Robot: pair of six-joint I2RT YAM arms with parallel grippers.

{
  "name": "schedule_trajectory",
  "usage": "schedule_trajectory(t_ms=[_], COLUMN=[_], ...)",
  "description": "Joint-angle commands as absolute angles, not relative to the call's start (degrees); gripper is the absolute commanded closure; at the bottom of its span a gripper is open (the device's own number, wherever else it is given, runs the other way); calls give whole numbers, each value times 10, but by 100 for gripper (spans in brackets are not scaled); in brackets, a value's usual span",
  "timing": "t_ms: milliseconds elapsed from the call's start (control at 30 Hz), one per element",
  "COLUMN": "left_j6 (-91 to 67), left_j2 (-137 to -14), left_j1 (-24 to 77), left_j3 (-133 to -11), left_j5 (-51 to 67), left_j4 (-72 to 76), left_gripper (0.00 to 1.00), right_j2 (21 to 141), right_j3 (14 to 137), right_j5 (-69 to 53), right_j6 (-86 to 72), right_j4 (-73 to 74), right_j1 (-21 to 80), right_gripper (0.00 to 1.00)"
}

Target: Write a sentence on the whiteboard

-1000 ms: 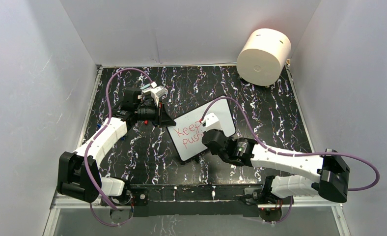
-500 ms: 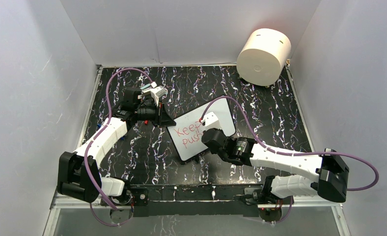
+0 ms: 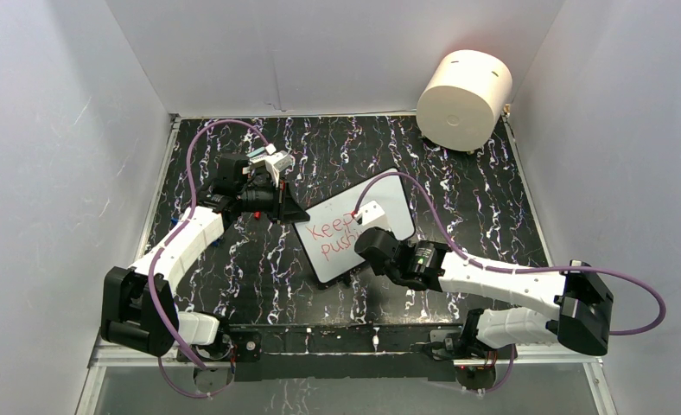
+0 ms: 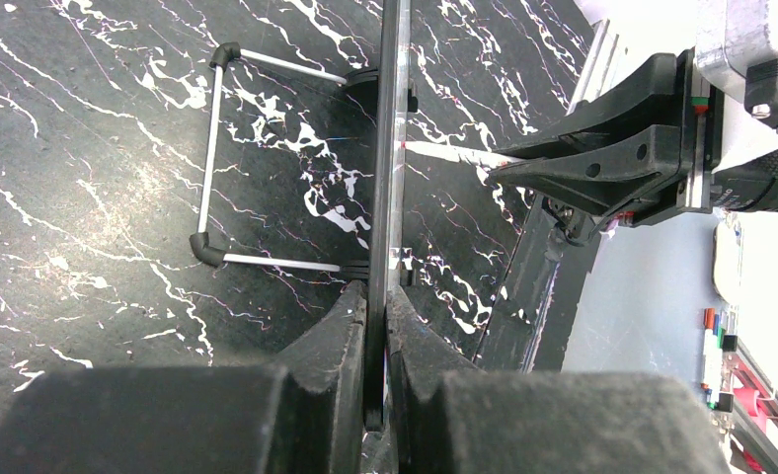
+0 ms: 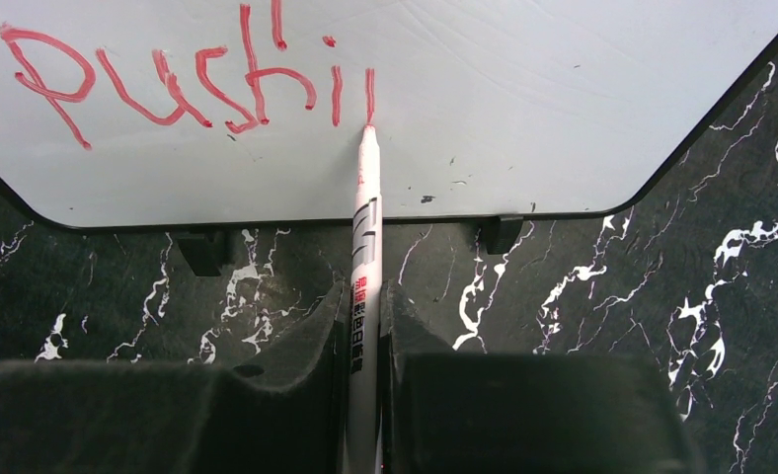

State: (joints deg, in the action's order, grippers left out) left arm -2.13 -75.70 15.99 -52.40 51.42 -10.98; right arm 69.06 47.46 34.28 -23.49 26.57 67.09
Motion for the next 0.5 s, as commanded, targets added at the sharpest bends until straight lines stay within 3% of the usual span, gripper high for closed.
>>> schedule_trajectory(t_ms=[0, 467], left_j6=[-3, -3], left_j2=[-773, -773], left_j1=[166, 166], left_j3=[-519, -518], left_j5=[454, 455], left_j4=[-153, -153], left_gripper=[100, 100], right_j2=[691, 696], right_j3=[481, 494], right_j5=[349, 374], right_j6=[-246, -213], right_j4=[260, 218], right_j1=[668, 666], right_gripper=[100, 100])
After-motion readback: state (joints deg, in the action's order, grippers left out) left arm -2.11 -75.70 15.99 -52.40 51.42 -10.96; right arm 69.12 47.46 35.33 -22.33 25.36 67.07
